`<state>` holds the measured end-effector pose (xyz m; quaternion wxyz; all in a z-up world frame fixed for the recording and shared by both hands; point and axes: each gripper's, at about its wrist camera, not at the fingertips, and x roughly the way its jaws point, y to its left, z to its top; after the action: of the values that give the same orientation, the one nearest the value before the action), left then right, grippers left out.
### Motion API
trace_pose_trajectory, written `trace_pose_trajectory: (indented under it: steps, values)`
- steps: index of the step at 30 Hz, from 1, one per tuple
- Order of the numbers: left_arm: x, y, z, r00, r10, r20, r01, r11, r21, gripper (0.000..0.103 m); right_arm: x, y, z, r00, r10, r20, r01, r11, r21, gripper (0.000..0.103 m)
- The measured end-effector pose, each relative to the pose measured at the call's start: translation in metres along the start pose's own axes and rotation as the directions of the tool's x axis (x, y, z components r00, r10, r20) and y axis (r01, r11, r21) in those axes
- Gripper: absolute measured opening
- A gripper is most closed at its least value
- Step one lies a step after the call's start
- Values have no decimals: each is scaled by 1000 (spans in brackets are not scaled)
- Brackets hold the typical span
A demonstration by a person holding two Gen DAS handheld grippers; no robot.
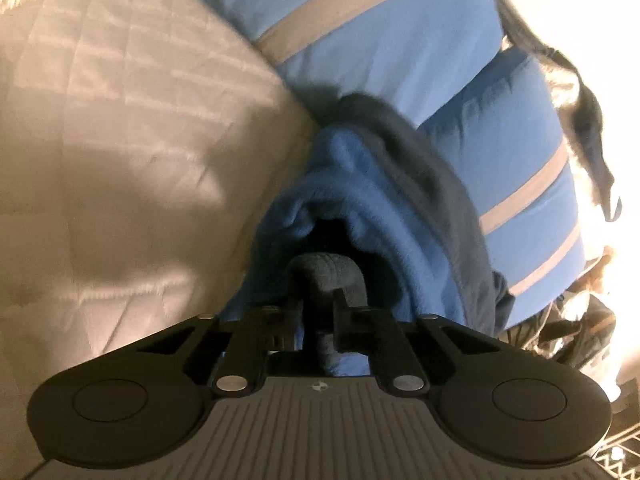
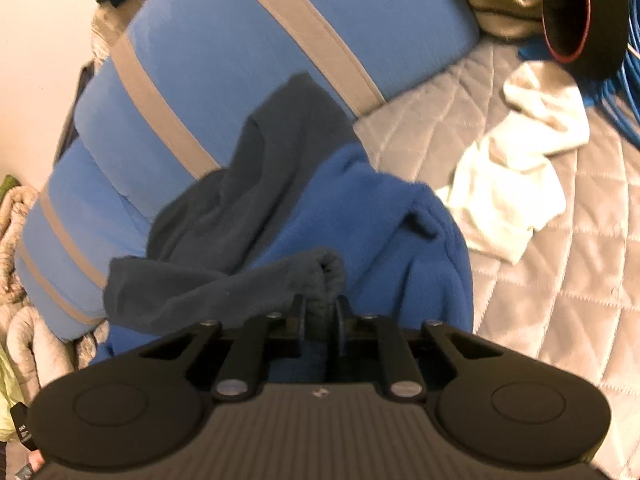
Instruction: Fold clothes
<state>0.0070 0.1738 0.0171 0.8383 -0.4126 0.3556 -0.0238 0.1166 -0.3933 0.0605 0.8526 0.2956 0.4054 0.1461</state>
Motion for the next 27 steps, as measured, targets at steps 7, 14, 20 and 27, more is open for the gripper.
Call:
trace_pose_trajectory:
  steps: [7, 14, 20, 27]
  values:
    - [8, -11, 11, 997, 66, 33, -67, 997, 29, 12, 0, -4, 5, 1000, 10, 21, -10, 1000, -7, 14]
    - [16, -5, 7, 994, 111, 7, -111, 994, 10, 13, 11, -14, 0, 999, -53, -11, 53, 998, 13, 13]
    - [15, -5, 6, 993, 116, 11, -116, 993, 13, 13, -4, -10, 2, 996, -88, 14, 88, 996, 11, 11]
    - [15, -6, 6, 992, 122, 13, -122, 992, 7, 12, -20, -17, 7, 994, -104, 24, 102, 993, 67, 10]
